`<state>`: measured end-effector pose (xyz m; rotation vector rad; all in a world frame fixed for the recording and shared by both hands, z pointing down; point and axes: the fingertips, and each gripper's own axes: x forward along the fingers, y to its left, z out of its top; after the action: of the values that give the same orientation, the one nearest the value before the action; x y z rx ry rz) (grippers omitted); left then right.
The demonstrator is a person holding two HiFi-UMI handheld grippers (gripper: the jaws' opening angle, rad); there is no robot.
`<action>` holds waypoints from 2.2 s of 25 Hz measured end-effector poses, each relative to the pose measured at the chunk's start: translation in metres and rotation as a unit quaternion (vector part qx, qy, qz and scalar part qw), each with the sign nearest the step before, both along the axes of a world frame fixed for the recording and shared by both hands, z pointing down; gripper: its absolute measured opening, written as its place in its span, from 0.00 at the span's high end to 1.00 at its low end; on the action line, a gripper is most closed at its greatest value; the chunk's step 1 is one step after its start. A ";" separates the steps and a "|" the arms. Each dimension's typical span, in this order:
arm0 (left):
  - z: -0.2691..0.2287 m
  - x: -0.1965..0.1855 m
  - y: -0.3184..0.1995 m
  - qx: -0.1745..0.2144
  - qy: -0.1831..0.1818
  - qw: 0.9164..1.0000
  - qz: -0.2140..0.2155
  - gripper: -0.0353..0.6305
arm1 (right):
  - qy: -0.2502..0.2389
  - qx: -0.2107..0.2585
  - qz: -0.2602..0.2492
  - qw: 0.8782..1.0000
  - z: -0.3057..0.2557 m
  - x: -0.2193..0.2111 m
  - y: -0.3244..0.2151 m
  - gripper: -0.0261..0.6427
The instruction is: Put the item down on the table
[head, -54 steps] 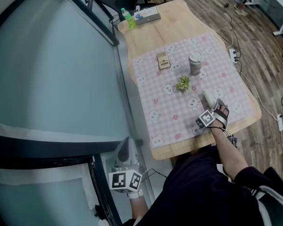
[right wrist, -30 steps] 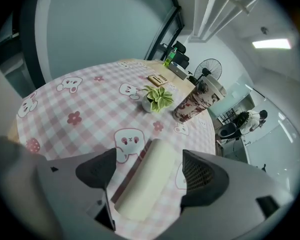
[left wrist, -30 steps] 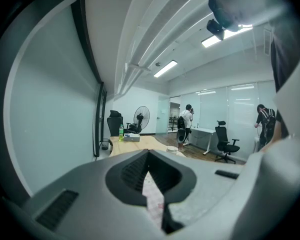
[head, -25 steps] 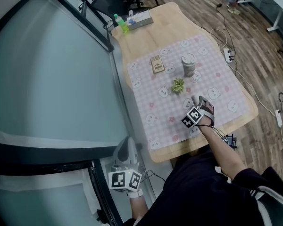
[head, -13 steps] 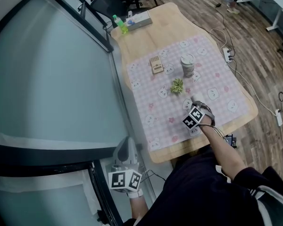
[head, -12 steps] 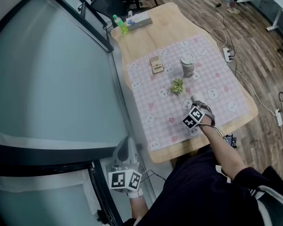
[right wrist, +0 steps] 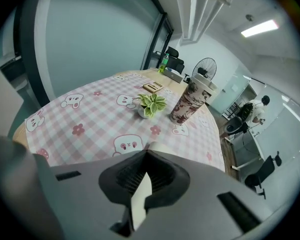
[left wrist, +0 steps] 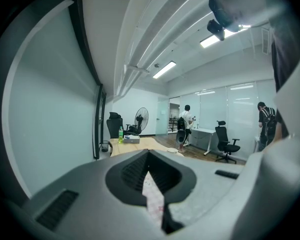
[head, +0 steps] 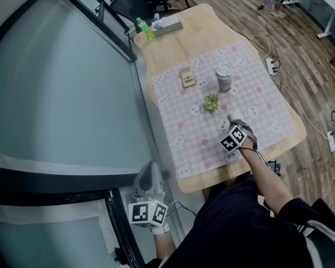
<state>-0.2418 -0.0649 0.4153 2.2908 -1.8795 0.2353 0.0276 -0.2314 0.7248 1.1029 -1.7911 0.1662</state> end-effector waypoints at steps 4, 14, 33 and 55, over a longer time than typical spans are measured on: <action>0.006 0.004 -0.001 -0.009 0.018 1.000 0.004 0.95 | -0.106 0.017 0.030 0.994 -0.019 0.003 0.001 0.94; -0.008 0.018 -0.038 0.023 -0.012 0.999 0.030 0.95 | -0.414 0.096 -0.011 0.905 -0.198 -0.012 -0.003 0.94; -0.032 0.038 -0.048 0.073 0.001 0.997 0.033 0.95 | -0.440 0.284 -0.108 0.845 -0.350 0.021 0.052 0.94; -0.079 0.048 -0.043 0.149 -0.051 0.987 0.029 0.95 | -0.426 0.270 -0.100 0.857 -0.353 0.023 0.044 0.94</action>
<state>-0.1940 -0.1074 0.3367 2.5731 -2.0201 0.0859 0.0508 -0.1871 0.3719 1.3262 -2.8658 0.0110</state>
